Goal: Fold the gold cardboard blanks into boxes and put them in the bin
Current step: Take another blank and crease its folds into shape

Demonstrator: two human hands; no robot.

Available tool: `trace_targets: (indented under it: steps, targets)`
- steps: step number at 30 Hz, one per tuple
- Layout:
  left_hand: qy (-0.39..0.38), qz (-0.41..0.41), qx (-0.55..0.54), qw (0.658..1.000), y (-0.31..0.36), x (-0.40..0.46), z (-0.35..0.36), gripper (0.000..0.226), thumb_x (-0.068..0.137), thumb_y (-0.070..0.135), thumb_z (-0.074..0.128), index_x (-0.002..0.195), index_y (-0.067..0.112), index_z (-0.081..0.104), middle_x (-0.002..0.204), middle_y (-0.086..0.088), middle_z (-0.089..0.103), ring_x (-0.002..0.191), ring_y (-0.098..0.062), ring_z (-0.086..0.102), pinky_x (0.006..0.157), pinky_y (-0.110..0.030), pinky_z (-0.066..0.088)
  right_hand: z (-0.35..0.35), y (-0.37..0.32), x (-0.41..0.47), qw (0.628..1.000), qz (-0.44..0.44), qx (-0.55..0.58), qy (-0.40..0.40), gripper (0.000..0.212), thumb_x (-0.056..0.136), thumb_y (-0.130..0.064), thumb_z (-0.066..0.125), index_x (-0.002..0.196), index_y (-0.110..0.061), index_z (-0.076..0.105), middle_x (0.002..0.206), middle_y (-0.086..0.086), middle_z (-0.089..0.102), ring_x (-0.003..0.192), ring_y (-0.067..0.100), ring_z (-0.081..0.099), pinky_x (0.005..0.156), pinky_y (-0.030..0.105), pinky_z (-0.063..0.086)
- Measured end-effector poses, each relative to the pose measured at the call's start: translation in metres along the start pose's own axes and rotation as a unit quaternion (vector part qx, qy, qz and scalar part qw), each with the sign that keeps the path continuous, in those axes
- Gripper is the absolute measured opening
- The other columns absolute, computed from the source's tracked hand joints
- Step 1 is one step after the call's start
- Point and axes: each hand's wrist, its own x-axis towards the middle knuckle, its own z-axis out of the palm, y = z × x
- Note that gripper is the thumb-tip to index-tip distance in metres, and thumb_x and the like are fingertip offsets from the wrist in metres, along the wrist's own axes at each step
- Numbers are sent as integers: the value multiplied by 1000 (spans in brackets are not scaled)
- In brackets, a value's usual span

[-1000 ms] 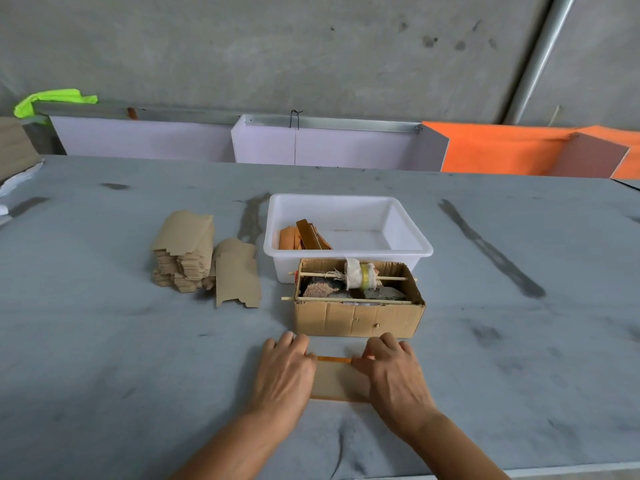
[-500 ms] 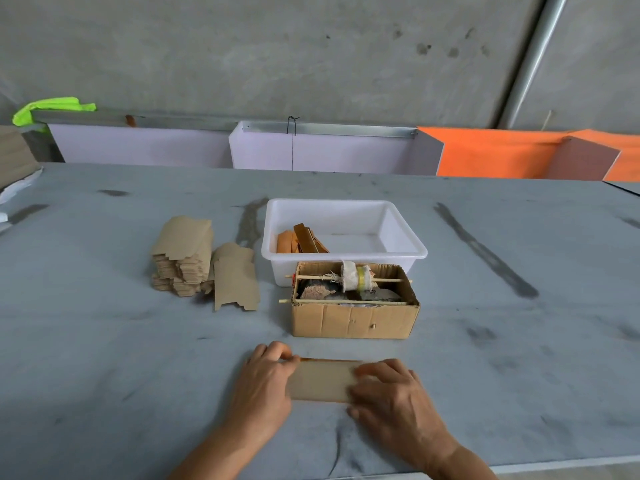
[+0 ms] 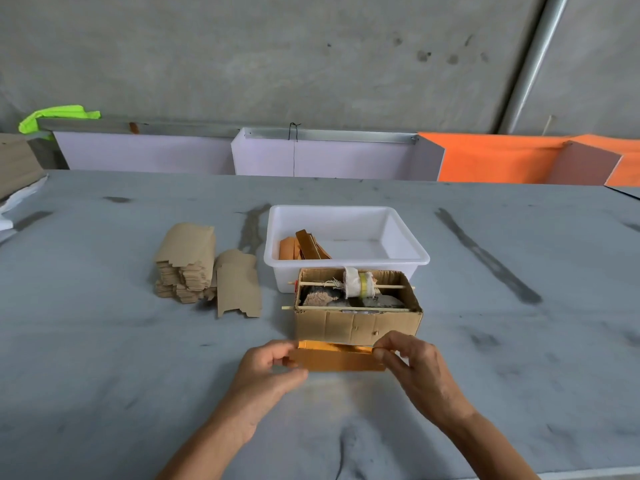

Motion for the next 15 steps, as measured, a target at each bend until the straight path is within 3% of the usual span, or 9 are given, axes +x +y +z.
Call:
trace_targets:
  steps: [2, 4, 7, 9, 11, 15]
  targets:
    - [37, -18, -29, 999, 2, 2, 7, 12, 77, 1, 73, 80, 12, 71, 63, 4, 66, 57, -6, 55, 53, -15, 45, -4, -7, 1, 999, 5, 34, 9, 17, 91, -12, 61, 75, -19, 64, 73, -9, 64, 72, 6, 57, 66, 11, 41]
    - [68, -37, -74, 994, 4, 6, 12, 7, 80, 1, 70, 76, 7, 69, 66, -3, 67, 58, -11, 58, 51, -20, 50, -7, -13, 0, 997, 8, 59, 49, 14, 90, -13, 62, 80, -22, 66, 77, -10, 65, 73, 2, 58, 64, 10, 41]
    - [100, -32, -139, 985, 16, 10, 16, 1, 82, 2, 68, 81, 3, 68, 72, -7, 71, 61, -15, 64, 53, -23, 55, -9, -20, -4, 978, 35, 32, 205, 7, 87, -16, 66, 92, -19, 69, 81, -8, 62, 72, 4, 56, 59, 15, 39]
    - [120, -23, -170, 978, 23, 12, 18, 2, 83, 2, 67, 84, 4, 68, 72, -4, 73, 63, -15, 66, 54, -22, 55, -10, -25, -7, 962, 65, 32, 263, 4, 85, -14, 67, 85, -16, 71, 70, -7, 62, 61, 6, 54, 53, 17, 38]
    - [129, -22, -186, 974, 28, 14, 19, 3, 83, 2, 66, 84, 4, 68, 72, -3, 73, 65, -15, 67, 54, -22, 56, -7, -30, -8, 964, 120, 94, 215, 7, 87, -16, 66, 82, -16, 71, 59, -6, 62, 51, 7, 53, 50, 18, 39]
    - [121, -30, -179, 976, 32, 13, 22, 3, 84, 4, 66, 84, 5, 69, 76, -5, 74, 70, -17, 68, 56, -21, 55, -2, -41, 1, 938, 217, 244, 118, 11, 92, -20, 60, 102, -17, 63, 57, 1, 66, 44, 7, 51, 43, 17, 39]
